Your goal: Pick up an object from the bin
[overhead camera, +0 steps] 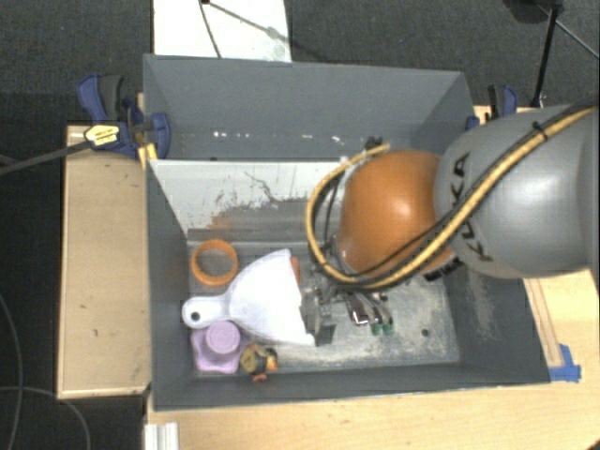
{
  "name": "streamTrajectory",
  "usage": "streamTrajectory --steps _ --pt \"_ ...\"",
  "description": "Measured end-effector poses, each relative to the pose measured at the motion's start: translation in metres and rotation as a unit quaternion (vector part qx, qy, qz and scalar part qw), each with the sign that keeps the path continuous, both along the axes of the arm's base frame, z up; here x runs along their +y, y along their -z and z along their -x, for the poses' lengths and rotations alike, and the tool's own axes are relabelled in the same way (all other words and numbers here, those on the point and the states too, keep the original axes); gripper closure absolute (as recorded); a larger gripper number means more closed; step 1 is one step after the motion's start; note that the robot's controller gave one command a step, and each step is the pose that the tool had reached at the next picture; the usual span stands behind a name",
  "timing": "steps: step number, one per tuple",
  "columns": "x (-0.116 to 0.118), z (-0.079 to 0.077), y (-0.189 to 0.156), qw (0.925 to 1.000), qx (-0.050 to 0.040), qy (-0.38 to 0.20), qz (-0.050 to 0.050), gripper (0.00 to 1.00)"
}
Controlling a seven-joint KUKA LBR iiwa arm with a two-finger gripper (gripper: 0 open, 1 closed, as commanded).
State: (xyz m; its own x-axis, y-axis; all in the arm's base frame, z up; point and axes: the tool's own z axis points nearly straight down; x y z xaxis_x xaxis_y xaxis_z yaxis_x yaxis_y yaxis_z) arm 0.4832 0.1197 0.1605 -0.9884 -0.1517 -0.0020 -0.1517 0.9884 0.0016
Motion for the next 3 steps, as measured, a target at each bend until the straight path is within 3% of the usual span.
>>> streamTrajectory --steps 1,2,3 --pt "-0.031 -0.005 -0.009 1.0000 -0.0007 -0.003 0.001 1.00" --pt "0.055 -0.004 -0.005 1.0000 -0.0008 -0.006 0.000 0.00" --pt "0.084 -0.002 -0.003 0.9999 -0.0002 -0.011 -0.001 0.00"
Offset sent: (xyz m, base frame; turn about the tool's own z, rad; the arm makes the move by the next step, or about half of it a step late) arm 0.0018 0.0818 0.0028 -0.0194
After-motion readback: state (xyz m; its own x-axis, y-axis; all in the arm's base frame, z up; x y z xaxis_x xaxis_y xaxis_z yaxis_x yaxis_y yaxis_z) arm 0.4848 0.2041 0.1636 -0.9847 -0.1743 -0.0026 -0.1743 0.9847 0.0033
